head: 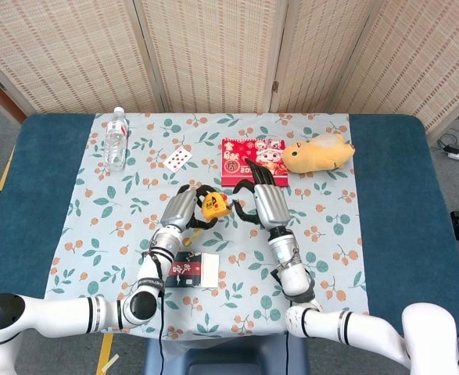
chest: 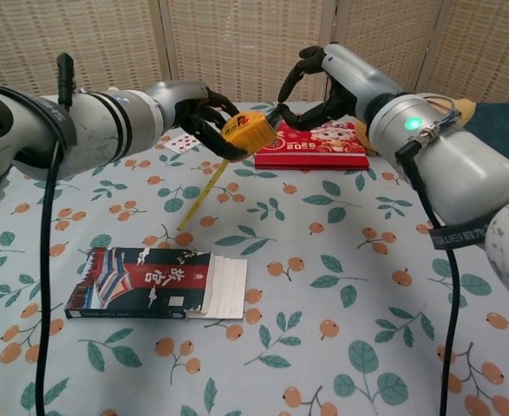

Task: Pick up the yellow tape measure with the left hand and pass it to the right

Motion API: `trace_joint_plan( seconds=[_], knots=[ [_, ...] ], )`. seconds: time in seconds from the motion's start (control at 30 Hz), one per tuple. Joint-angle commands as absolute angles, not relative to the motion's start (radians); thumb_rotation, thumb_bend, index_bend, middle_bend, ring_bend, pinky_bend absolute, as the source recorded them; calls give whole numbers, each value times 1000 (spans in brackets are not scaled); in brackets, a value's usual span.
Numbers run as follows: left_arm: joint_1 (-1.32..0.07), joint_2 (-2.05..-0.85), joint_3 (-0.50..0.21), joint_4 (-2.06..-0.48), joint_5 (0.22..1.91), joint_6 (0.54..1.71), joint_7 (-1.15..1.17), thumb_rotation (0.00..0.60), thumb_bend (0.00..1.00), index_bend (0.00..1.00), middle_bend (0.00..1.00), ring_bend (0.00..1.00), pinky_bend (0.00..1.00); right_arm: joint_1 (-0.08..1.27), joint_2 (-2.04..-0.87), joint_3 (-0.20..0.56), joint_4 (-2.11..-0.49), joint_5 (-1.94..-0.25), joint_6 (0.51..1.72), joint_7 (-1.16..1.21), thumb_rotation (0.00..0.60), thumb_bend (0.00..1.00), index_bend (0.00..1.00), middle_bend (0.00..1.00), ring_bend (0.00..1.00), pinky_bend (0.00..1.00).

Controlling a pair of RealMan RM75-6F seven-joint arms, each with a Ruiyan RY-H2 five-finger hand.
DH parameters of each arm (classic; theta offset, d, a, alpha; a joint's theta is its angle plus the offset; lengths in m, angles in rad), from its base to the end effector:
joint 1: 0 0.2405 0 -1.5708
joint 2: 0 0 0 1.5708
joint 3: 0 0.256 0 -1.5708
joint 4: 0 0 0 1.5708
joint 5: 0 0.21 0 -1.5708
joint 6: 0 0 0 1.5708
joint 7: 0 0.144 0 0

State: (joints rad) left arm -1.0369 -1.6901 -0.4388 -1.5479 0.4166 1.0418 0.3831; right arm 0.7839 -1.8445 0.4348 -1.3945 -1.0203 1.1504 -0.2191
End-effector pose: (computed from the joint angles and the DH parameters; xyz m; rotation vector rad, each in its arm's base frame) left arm -0.0344 0.3814 -0.0347 -1.4970 -1.5390 -1.0912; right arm -0.0712 -0.3647 -0.0348 1.4161 -1.2523 1.3720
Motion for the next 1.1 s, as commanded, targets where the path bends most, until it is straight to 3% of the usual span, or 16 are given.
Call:
trace_joint_plan(
  seconds=[0.03, 0.43, 0.73, 1.1],
  knots=[
    [-1037, -1690, -438, -1546, 417, 1040, 383, 600, 381, 483, 445, 419, 73, 786, -1842, 438, -1401, -1014, 1148, -223, 600, 484, 544, 106, 42, 0],
    [-1038, -1691, -437, -1517, 412, 1026, 378, 600, 381, 483, 444, 417, 72, 787, -1831, 441, -1419, -1011, 1156, -219, 600, 497, 726, 201, 82, 0],
    [-1021, -1683, -415, -1477, 425, 1012, 371, 600, 381, 486, 447, 418, 72, 763, -1784, 433, -1451, -1037, 1176, -201, 600, 507, 748, 219, 105, 0],
    [-970, -1640, -367, -1419, 443, 968, 357, 600, 381, 488, 448, 418, 73, 669, -1611, 435, -1565, -1057, 1213, -153, 600, 508, 749, 226, 105, 0]
  ],
)
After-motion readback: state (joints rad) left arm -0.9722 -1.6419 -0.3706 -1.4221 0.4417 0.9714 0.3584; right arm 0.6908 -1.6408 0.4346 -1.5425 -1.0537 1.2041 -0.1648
